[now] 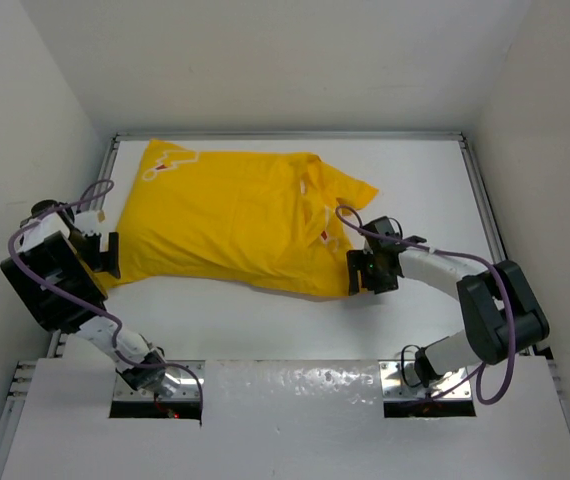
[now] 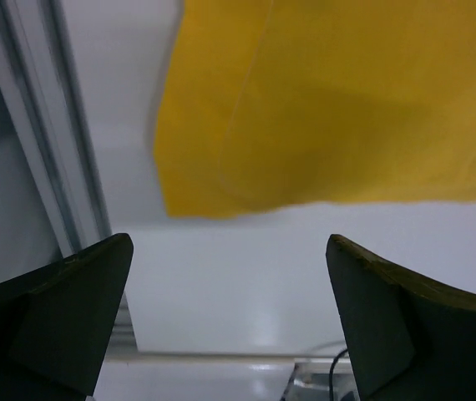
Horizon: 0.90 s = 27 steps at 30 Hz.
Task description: Put the pillow into the pillowcase
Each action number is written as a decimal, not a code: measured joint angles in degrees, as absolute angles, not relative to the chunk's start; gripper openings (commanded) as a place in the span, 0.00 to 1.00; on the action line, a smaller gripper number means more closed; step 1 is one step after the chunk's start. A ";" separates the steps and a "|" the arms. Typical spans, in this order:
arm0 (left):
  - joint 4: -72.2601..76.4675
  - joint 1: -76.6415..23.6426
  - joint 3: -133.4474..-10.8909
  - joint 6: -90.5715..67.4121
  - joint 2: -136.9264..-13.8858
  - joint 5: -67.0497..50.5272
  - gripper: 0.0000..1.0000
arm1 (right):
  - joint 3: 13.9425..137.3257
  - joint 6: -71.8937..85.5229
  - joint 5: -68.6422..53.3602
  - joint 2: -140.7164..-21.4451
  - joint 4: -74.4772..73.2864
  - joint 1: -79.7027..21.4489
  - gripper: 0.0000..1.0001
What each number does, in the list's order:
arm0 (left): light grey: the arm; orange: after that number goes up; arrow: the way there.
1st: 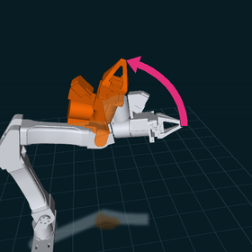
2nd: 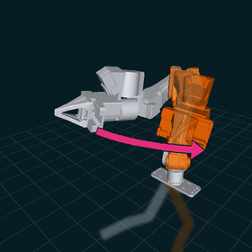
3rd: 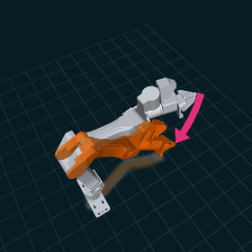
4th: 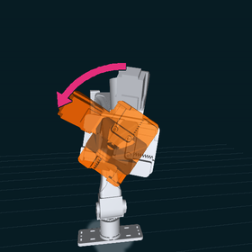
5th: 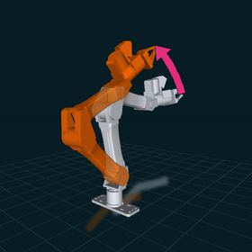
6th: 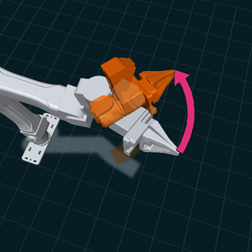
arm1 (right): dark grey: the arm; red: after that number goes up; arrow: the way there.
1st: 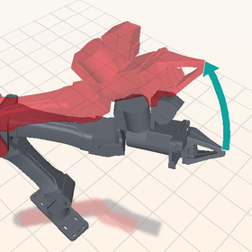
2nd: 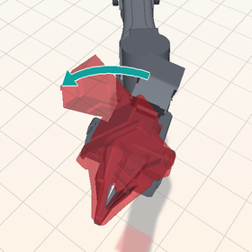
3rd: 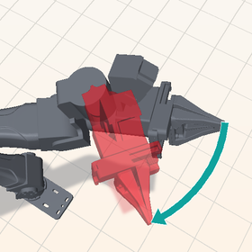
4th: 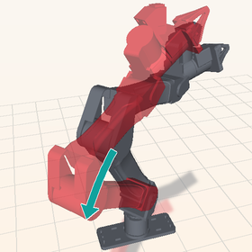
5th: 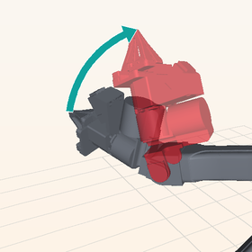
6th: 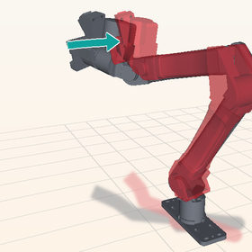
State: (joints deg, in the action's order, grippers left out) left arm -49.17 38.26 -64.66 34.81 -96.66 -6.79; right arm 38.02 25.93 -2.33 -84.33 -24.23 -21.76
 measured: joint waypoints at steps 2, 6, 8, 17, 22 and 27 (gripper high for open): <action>-46.57 37.78 -64.69 34.15 -97.86 -8.56 1.00 | 37.15 26.00 -1.48 -84.47 -23.09 -21.76 0.57; -40.21 36.34 -61.91 33.10 -99.48 -9.08 0.71 | 36.38 26.11 -0.82 -84.42 -20.01 -21.52 0.10; -38.35 36.12 -59.83 32.95 -100.95 -8.84 0.32 | 35.73 26.98 -0.47 -84.47 -18.20 -21.52 0.00; -37.36 36.10 -60.95 33.58 -102.00 -9.91 0.00 | 36.34 25.15 -0.12 -84.44 -17.91 -21.52 0.32; -37.54 36.10 -60.97 33.63 -102.00 -11.14 0.00 | 39.13 23.46 1.34 -82.13 -21.96 -21.52 0.84; -37.67 36.10 -60.97 33.61 -102.00 -11.88 0.00 | 39.35 24.69 2.94 -78.13 -21.26 -21.52 0.89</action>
